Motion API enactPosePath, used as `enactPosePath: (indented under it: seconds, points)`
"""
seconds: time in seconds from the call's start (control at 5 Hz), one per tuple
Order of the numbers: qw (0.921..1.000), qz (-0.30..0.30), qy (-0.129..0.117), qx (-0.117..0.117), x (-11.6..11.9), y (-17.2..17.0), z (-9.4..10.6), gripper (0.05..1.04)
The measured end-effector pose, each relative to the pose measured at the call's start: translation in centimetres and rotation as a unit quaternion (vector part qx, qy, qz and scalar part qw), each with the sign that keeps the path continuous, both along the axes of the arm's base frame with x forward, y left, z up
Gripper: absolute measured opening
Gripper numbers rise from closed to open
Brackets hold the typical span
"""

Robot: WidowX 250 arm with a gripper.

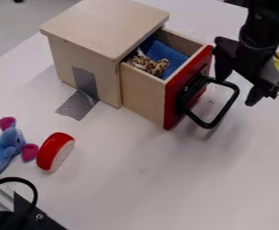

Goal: Opened the drawer

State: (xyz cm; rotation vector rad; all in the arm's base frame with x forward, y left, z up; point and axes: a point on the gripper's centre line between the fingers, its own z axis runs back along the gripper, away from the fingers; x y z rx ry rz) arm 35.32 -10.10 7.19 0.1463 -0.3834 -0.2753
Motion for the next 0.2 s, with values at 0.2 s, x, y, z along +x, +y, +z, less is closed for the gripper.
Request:
enactPosePath:
  seconds: [0.2]
  points:
    - [0.9999, 0.007, -0.011, 0.005, -0.04, 0.01, 0.59, 0.999]
